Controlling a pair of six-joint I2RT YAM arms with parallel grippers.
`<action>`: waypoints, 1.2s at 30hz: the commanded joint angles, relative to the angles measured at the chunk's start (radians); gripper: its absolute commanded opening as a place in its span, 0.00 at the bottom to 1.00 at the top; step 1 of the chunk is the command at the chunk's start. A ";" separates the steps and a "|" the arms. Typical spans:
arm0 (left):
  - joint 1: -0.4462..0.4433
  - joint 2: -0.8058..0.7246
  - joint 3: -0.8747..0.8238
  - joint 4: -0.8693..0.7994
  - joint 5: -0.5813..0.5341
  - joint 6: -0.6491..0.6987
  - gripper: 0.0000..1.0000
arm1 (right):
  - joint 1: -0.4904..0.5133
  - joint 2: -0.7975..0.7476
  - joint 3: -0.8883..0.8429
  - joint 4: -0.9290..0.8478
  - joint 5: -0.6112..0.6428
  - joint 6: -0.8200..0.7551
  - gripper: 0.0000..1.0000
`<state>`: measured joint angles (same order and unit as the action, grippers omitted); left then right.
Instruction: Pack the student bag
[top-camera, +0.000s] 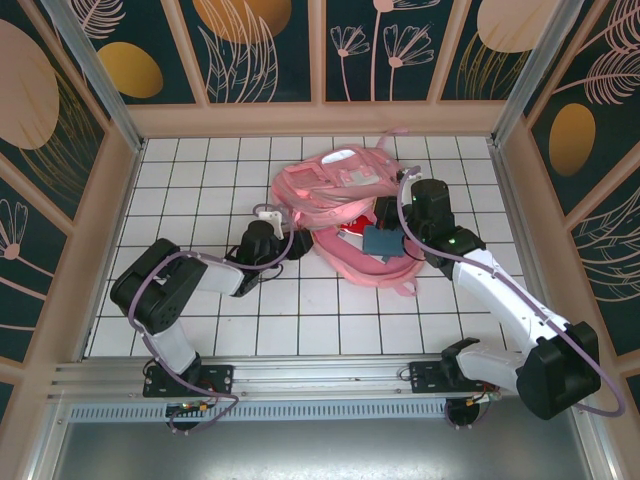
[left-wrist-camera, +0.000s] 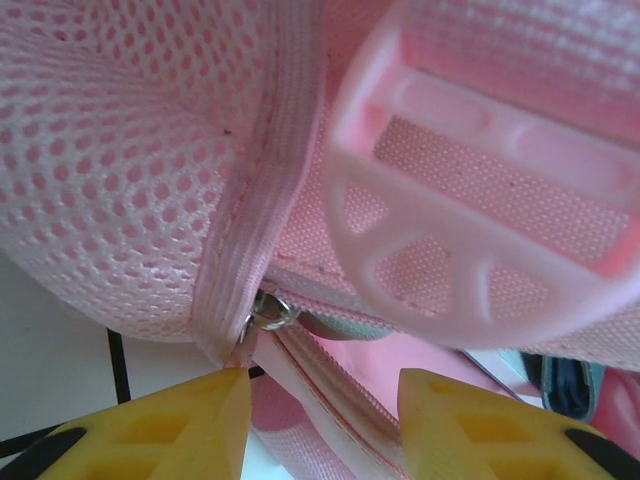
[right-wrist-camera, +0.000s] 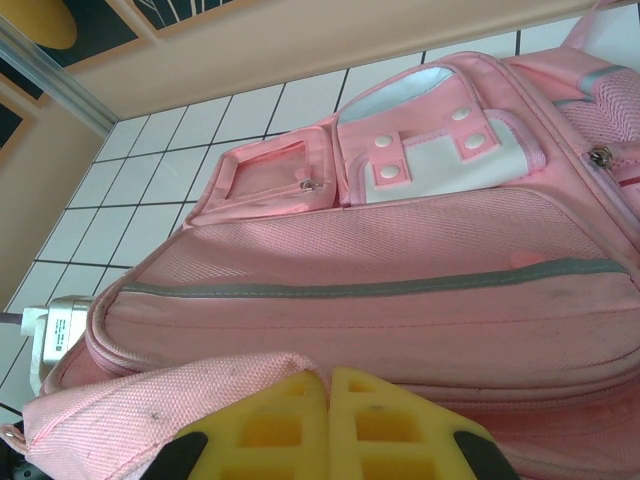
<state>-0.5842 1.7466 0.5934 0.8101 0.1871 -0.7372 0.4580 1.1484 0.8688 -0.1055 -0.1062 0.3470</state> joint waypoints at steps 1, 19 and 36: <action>0.006 0.015 0.030 -0.040 -0.043 0.024 0.43 | -0.005 0.007 0.027 0.057 0.002 0.020 0.02; 0.007 0.030 0.055 -0.079 -0.070 0.064 0.38 | 0.001 0.012 0.031 0.056 -0.001 0.025 0.02; 0.004 -0.027 0.015 -0.075 -0.019 0.084 0.08 | 0.006 0.012 0.034 0.058 0.003 0.026 0.04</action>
<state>-0.5842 1.7618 0.6270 0.7425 0.1417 -0.6819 0.4591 1.1545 0.8688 -0.1051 -0.1097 0.3500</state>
